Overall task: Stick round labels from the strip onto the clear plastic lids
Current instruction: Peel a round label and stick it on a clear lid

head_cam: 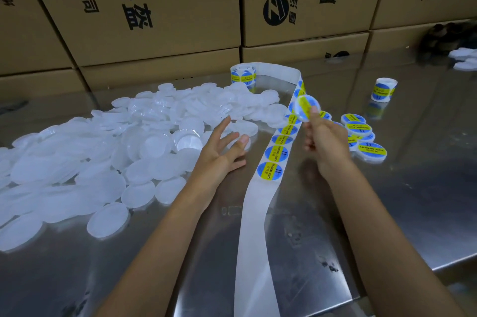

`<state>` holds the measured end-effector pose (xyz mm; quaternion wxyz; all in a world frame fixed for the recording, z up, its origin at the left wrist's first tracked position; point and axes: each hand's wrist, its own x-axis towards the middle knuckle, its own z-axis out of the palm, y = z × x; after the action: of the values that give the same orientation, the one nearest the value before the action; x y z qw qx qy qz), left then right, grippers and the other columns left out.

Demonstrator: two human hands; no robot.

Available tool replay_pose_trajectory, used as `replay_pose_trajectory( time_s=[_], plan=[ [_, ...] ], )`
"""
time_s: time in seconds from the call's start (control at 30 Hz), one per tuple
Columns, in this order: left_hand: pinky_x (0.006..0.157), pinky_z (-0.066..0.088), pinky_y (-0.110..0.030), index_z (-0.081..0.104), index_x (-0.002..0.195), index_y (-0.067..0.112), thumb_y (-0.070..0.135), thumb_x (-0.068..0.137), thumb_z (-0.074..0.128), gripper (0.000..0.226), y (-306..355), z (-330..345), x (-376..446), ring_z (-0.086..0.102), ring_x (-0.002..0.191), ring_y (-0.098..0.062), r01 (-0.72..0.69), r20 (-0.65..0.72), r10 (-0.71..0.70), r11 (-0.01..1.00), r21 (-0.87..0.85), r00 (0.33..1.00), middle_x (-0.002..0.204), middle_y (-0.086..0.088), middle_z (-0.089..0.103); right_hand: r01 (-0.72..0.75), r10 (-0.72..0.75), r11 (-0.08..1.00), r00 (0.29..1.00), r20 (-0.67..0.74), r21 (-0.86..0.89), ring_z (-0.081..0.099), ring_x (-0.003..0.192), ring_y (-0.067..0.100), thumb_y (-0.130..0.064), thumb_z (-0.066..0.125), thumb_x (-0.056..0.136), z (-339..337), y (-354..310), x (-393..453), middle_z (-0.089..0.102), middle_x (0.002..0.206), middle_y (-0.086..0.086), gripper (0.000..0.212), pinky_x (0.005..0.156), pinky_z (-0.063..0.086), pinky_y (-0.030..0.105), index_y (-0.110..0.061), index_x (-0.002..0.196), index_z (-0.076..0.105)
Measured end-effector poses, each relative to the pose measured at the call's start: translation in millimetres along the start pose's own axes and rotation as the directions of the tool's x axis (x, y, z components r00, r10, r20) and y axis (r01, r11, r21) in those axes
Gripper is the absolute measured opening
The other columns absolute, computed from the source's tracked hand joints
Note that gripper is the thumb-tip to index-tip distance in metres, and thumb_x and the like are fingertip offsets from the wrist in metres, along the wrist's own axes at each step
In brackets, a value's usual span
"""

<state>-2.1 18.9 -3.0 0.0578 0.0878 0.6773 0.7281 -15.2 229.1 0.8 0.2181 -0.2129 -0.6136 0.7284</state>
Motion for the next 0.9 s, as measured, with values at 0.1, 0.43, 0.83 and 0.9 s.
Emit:
replay_pose_trajectory(
  time_s=[0.1,0.43,0.83,0.9],
  plan=[
    [0.094,0.058,-0.035,0.055,0.14,0.032,0.031,0.096,0.066,0.045,-1.8,-0.3,1.4,0.07,0.109,-0.02,0.031,-0.031,-0.03,1.0,0.006,0.999,0.13,-0.002,0.063,-0.1,0.149,0.955,0.976,-0.161,0.28,0.048,0.045,0.009,-0.035,0.059,0.099,-19.8,-1.9,9.1,0.053,0.063,0.002,0.038,0.042,0.047,0.02,-0.009,0.071,0.058],
    [0.092,0.059,-0.036,0.07,0.12,0.02,0.013,0.099,0.06,0.024,-7.4,-0.4,4.6,0.072,0.101,-0.025,0.046,-0.082,-0.039,0.996,0.074,0.996,0.118,-0.009,0.069,-0.198,0.296,0.789,0.952,-0.077,0.581,0.061,0.07,0.019,-0.01,0.047,0.104,-30.7,-8.1,14.5,0.058,0.079,0.012,0.024,0.073,0.061,0.034,0.0,0.082,0.052],
    [0.108,0.029,-0.027,0.062,0.134,0.007,0.005,0.099,0.05,0.037,-28.1,-4.6,17.1,0.039,0.13,-0.028,-0.256,0.12,0.331,0.405,0.878,0.936,0.142,-0.01,0.051,-0.077,0.079,0.996,0.996,-0.038,0.044,0.055,0.05,0.016,-0.016,0.053,0.097,-9.8,-2.9,5.0,0.057,0.063,0.007,0.023,0.047,0.053,0.024,-0.008,0.08,0.067],
    [0.106,0.03,-0.032,0.068,0.126,0.009,0.008,0.099,0.052,0.032,-31.1,-3.5,17.8,0.039,0.129,-0.03,-0.283,0.164,0.35,0.32,0.904,0.922,0.141,-0.012,0.051,0.02,-0.017,0.989,1.0,0.025,-0.15,0.056,0.053,0.016,-0.018,0.056,0.094,-2.7,1.2,2.6,0.063,0.067,0.006,0.02,0.058,0.054,0.029,-0.01,0.081,0.07]
  ],
)
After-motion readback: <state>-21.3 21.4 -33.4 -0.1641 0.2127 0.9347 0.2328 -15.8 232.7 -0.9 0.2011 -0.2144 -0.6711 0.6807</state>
